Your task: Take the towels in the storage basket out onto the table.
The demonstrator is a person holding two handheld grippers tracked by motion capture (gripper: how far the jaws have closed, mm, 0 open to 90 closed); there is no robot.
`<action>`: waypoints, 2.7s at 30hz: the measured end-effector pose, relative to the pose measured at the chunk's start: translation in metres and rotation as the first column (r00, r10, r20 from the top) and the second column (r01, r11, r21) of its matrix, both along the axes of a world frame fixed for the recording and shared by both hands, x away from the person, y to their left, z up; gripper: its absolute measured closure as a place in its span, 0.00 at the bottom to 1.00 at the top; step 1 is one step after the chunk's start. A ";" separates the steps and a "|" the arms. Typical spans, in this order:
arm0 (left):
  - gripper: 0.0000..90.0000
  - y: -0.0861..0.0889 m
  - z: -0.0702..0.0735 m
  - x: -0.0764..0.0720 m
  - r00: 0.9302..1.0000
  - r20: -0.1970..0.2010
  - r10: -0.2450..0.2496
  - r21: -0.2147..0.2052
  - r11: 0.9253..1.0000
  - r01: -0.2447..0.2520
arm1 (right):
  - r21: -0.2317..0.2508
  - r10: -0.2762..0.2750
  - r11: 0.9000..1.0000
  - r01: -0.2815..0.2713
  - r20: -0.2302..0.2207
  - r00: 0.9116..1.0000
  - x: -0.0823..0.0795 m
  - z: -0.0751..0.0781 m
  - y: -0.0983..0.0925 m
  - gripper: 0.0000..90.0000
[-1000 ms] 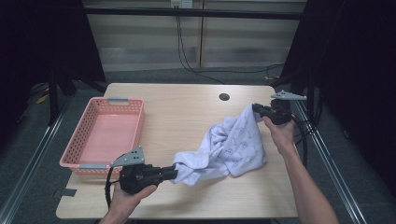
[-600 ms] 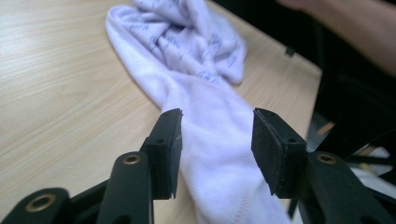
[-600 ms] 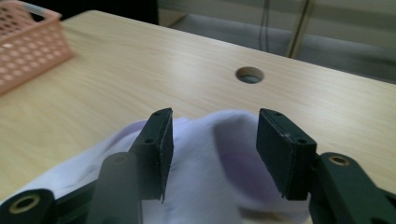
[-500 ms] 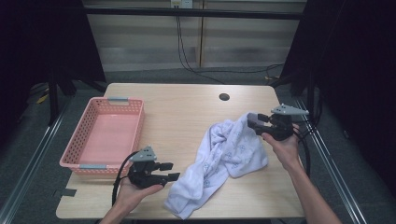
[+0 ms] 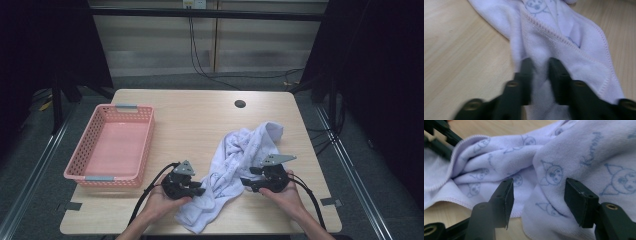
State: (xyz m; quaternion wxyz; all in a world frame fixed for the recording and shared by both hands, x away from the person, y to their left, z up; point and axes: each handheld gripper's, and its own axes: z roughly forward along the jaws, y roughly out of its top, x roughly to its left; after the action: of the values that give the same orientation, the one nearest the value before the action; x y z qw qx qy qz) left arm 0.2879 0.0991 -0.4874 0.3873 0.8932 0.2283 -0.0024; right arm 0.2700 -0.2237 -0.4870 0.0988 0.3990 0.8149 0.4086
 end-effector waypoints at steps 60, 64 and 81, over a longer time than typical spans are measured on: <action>0.97 0.065 0.018 -0.016 0.984 -0.002 0.176 -0.171 0.970 -0.173 | -0.153 0.082 0.985 -0.084 -0.023 0.996 -0.050 -0.007 -0.027 0.95; 0.98 0.078 0.015 -0.016 0.972 -0.064 0.227 -0.178 0.956 -0.235 | -0.119 -0.016 0.993 0.013 -0.020 1.000 -0.044 -0.001 -0.057 0.95; 0.68 0.061 0.012 -0.040 0.992 -0.040 0.124 -0.090 0.988 -0.127 | -0.049 0.032 0.998 -0.033 -0.017 0.999 -0.066 0.008 -0.068 0.95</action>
State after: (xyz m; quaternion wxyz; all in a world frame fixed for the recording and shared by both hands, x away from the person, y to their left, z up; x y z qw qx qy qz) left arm 0.2478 0.1605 -0.4753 0.4238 0.8581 0.2901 -0.0038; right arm 0.2040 -0.2916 -0.4787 0.0954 0.3864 0.8319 0.3866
